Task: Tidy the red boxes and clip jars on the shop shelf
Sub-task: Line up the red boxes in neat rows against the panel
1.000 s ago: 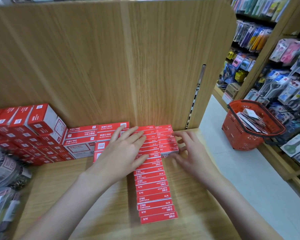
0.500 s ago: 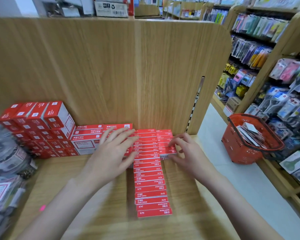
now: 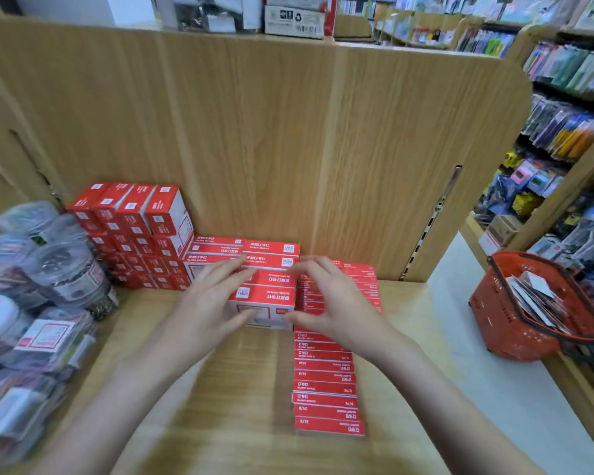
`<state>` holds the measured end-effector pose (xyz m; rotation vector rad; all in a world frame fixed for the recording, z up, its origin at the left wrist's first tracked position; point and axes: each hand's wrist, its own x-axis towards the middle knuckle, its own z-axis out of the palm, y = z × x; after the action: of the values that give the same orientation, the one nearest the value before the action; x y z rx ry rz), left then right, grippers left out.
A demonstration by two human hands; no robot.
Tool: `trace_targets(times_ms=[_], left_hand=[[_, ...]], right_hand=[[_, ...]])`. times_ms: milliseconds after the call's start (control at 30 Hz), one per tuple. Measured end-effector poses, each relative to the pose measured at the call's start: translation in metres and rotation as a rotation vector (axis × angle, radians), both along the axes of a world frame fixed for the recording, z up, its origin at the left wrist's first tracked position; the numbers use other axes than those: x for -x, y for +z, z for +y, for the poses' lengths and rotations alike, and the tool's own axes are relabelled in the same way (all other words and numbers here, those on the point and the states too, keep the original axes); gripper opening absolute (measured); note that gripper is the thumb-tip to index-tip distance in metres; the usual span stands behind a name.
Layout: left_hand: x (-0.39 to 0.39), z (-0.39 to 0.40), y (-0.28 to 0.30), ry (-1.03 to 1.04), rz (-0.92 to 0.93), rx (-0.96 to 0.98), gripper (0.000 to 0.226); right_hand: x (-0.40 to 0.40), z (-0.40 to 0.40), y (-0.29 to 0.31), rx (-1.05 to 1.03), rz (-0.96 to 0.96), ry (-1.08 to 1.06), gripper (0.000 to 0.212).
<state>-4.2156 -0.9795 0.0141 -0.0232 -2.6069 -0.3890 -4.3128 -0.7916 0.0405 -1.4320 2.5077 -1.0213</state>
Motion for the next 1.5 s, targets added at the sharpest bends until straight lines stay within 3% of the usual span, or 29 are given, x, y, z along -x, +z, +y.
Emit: trace_targets(times_ms=[333,600,767,1000,1500], left_hand=[[0.004,0.001,-0.003,0.018,0.037,0.079,0.048],[-0.005,0.005,-0.003,-0.015,-0.011,-0.004,0.046],[-0.024,-0.007,0.01,-0.03,-0.067,-0.116,0.057],[-0.045,-0.028,0.025,0.156,0.017,-0.153,0.054],[-0.055,-0.051,0.028,0.074,0.001,-0.19,0.063]], right_hand=[[-0.014,-0.014,-0.015,0.099,0.014,-0.117,0.044],[-0.032,-0.02,-0.017,0.092,0.036,-0.226,0.048],[-0.038,-0.011,-0.005,0.12,0.048,-0.283,0.041],[-0.047,-0.02,0.008,0.128,0.069,-0.28,0.03],[-0.046,-0.064,0.026,0.08,0.046,-0.244,0.027]])
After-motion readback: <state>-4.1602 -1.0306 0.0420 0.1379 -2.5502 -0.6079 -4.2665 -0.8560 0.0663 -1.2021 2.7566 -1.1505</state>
